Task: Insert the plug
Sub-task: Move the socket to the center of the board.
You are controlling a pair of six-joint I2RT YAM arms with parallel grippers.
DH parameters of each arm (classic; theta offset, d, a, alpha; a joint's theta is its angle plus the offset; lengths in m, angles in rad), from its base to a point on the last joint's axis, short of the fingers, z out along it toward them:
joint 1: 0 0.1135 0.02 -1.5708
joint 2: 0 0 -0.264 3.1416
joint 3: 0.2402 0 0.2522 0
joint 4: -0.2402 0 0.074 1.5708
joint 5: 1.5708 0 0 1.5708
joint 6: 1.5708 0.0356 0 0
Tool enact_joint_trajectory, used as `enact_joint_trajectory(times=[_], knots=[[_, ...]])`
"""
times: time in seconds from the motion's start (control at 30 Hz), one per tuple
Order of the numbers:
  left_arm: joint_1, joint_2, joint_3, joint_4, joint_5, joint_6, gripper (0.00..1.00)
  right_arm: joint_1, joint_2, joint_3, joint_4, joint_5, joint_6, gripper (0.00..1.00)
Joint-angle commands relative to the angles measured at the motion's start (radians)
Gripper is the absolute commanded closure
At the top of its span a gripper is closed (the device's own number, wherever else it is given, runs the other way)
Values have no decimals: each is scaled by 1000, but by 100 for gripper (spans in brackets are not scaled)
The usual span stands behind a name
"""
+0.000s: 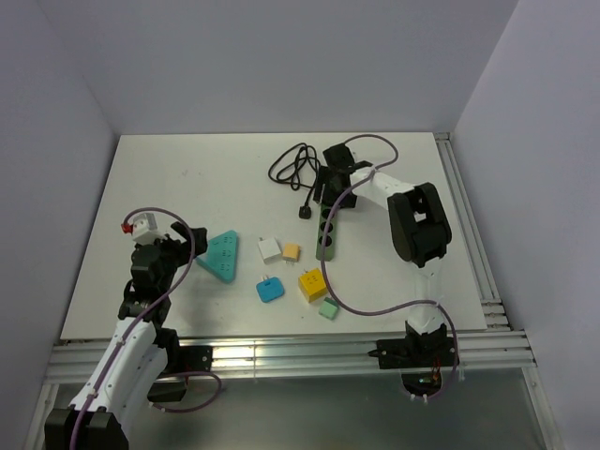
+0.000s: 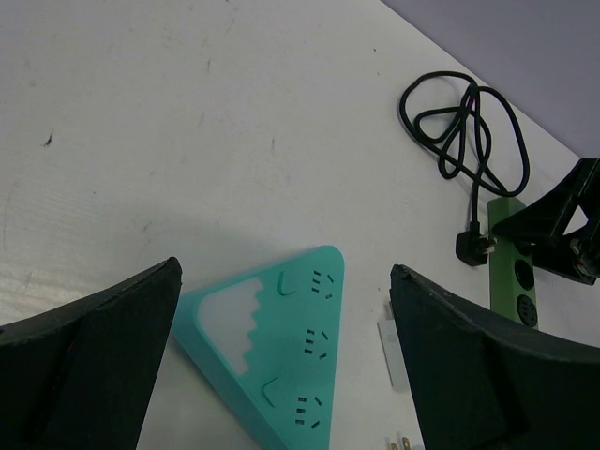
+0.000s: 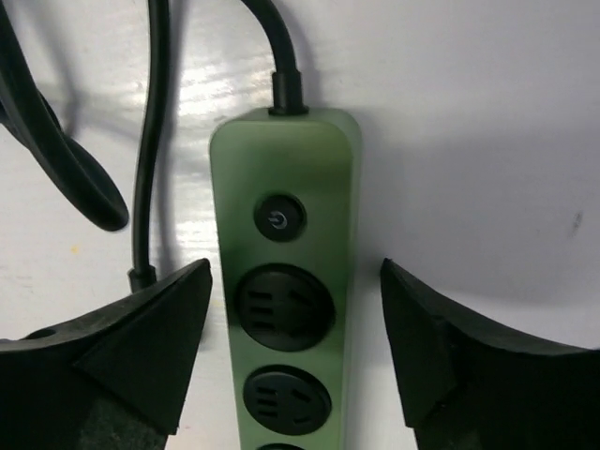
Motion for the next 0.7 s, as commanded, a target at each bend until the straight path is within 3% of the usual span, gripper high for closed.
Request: enact_joint_trajectory(times=[0.0,0.43,0.67], knots=[[-3,3,28,49,30,23,1,8,-82,-29,-37,48,-34,17],[-21,22,59,26,97,40,1,22,-407,-277,97,-14,-57,13],[-84,46,83,23,67,39,1,92,-540,-423,152,-63,-93,18]])
